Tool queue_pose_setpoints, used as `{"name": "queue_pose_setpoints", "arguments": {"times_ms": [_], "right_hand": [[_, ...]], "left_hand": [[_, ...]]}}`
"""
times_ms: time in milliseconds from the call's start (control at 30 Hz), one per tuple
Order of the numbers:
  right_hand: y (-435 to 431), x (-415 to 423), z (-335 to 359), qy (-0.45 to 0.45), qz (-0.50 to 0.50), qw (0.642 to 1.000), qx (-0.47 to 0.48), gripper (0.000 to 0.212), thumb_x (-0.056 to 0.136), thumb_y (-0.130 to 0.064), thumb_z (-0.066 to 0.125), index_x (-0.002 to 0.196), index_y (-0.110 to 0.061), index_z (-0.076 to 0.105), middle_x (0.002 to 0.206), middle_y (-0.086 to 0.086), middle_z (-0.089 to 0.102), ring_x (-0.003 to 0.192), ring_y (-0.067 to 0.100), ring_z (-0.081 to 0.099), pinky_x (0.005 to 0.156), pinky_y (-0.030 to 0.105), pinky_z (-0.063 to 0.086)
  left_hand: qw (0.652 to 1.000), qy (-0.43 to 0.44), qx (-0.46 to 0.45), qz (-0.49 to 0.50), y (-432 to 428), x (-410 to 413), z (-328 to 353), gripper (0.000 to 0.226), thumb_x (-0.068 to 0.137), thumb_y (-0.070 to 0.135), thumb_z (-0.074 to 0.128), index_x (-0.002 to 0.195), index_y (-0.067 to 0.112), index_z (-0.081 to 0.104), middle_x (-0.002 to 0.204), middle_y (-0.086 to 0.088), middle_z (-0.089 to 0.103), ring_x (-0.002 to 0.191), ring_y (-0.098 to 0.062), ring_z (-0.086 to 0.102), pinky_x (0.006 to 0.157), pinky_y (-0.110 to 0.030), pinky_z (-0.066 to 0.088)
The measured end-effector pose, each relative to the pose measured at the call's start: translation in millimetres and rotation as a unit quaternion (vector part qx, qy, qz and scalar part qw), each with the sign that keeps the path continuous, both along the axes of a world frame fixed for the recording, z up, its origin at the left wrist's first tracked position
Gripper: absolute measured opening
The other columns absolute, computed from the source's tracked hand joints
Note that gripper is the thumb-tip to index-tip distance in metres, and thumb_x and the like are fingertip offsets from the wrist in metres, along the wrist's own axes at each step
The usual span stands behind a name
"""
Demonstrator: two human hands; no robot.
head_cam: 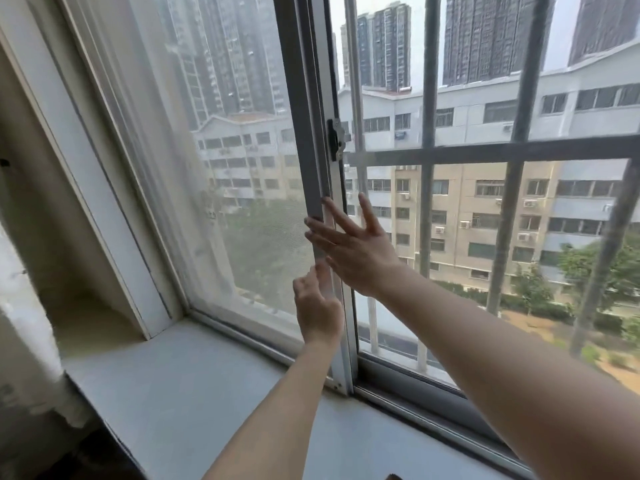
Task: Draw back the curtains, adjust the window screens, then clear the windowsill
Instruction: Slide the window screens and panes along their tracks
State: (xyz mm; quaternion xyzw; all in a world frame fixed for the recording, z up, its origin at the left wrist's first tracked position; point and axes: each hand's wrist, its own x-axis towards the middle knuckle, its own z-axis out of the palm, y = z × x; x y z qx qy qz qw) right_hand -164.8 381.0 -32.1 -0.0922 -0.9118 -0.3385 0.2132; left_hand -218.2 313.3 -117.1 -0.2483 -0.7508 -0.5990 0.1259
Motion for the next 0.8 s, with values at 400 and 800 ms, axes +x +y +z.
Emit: {"name": "queue_pose_setpoints", "arguments": {"times_ms": [400,800], "right_hand": [[32,64,-20,0.155,0.064,0.985,0.029,0.044,0.052,-0.034,0.085,0.092,-0.026,0.069,0.130,-0.002,0.060,0.122,0.034,0.054,0.097,0.050,0.023],[63,168,-24,0.235,0.070,0.967,0.063,0.035,0.057,-0.023,0.081,0.089,-0.024,0.067,0.130,-0.002,0.060,0.123,0.030,0.032,0.094,0.048,0.027]], "left_hand": [[0.998,0.041,0.020,-0.043,20,50,-6,0.040,0.076,-0.011,0.036,0.096,0.011,0.063,0.091,-0.008,0.067,0.078,-0.022,0.062,0.074,-0.037,0.054],[0.991,-0.040,0.066,-0.108,46,160,-8,0.031,0.077,-0.008,0.044,0.095,0.009,0.062,0.090,-0.006,0.065,0.077,-0.020,0.059,0.069,-0.022,0.047]]}}
